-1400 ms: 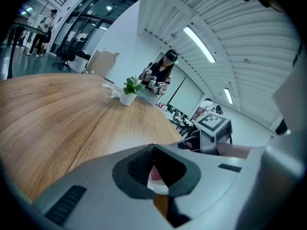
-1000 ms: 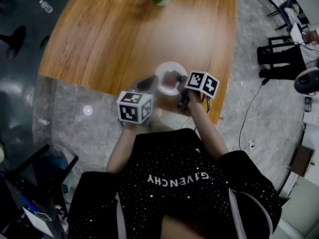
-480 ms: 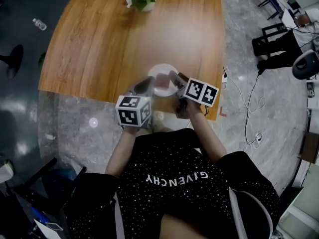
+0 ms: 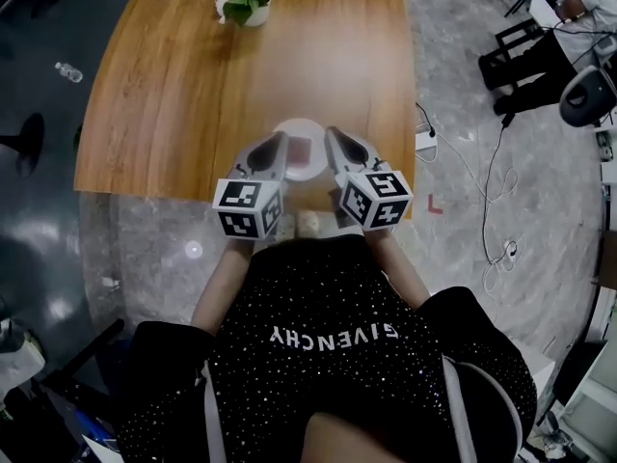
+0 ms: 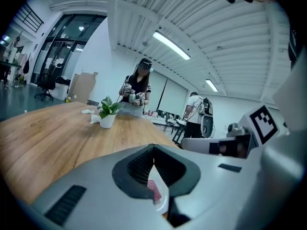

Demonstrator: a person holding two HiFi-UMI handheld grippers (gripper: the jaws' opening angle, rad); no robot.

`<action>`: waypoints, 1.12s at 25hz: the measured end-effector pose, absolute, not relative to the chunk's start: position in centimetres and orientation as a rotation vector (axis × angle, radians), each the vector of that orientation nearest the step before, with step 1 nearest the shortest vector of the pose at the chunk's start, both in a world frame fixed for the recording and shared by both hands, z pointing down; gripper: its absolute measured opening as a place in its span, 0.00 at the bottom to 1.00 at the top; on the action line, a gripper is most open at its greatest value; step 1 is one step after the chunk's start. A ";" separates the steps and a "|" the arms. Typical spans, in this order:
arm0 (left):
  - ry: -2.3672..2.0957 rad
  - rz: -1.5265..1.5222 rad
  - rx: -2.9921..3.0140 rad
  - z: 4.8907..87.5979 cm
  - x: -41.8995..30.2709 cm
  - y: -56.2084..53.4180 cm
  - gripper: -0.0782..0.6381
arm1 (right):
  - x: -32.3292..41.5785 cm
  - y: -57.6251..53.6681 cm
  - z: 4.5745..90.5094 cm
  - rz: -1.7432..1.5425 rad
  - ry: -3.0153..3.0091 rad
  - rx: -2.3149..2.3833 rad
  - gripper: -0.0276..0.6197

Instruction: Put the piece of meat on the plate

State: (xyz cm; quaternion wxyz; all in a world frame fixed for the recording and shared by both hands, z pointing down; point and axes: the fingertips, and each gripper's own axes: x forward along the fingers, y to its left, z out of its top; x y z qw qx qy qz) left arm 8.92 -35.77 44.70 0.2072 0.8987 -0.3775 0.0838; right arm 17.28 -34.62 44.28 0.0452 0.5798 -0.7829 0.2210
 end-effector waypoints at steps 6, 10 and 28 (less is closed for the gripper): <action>-1.055 0.232 2.573 43.5 10.0 -34.8 0.12 | 16.9 -33.6 42.9 0.501 -2.413 1.777 0.06; -1.073 0.207 2.600 43.0 10.1 -34.7 0.12 | 17.1 -33.8 41.9 0.405 -2.416 1.800 0.06; -1.223 0.177 2.568 43.2 7.9 -34.9 0.12 | 17.7 -34.1 42.6 0.490 -2.407 1.882 0.06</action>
